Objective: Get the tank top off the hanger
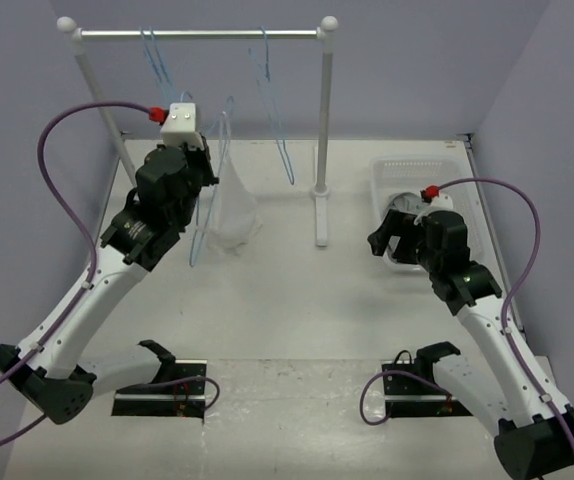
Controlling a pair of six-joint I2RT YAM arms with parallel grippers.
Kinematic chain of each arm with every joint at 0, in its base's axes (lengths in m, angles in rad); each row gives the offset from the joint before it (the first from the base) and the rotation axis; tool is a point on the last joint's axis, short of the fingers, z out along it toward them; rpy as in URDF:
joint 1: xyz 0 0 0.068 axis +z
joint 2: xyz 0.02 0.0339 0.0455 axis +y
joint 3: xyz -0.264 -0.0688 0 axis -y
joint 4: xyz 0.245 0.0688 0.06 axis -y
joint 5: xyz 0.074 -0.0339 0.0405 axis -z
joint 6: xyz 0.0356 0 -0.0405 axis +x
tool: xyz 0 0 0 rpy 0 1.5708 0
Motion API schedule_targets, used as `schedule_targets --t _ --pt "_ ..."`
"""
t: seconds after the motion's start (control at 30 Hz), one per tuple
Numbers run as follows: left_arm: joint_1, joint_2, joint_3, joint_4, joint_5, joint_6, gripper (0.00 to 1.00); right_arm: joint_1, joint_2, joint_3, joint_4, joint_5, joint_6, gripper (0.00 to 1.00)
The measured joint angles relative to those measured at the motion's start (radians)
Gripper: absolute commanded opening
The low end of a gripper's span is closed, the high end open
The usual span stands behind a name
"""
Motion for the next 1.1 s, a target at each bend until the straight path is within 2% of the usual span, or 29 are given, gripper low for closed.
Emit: schedule_targets --t 0.1,0.27,0.43,0.63,0.8,0.9,0.93,1.07,1.1 --pt "-0.016 -0.089 -0.118 -0.026 0.08 -0.063 0.0 0.028 -0.014 -0.026 0.037 -0.048 -0.033 0.99" --pt "-0.036 -0.227 -0.308 -0.09 0.29 -0.161 0.0 0.296 -0.002 -0.044 0.075 -0.027 -0.098 0.99" --pt "-0.045 -0.349 -0.449 -0.146 0.431 -0.253 0.0 0.449 0.055 -0.114 0.251 -0.056 -0.121 0.99" --pt "-0.047 -0.437 -0.51 -0.213 0.482 -0.309 0.0 0.537 0.243 -0.208 0.635 -0.106 -0.127 0.99" --pt "-0.047 -0.45 -0.517 -0.22 0.504 -0.333 0.0 0.568 0.555 -0.222 1.042 -0.109 -0.137 0.99" --pt "-0.047 -0.452 -0.517 -0.226 0.506 -0.337 0.0 0.568 0.721 -0.188 1.162 -0.108 -0.133 0.94" --pt "-0.047 -0.453 -0.517 -0.229 0.507 -0.34 0.0 0.567 0.755 -0.175 1.191 -0.109 -0.133 0.89" --pt "-0.047 -0.458 -0.517 -0.242 0.508 -0.343 0.0 0.567 0.817 -0.102 1.28 -0.132 -0.132 0.82" --pt "-0.047 -0.459 -0.517 -0.243 0.507 -0.343 0.0 0.567 0.829 -0.076 1.297 -0.145 -0.133 0.76"
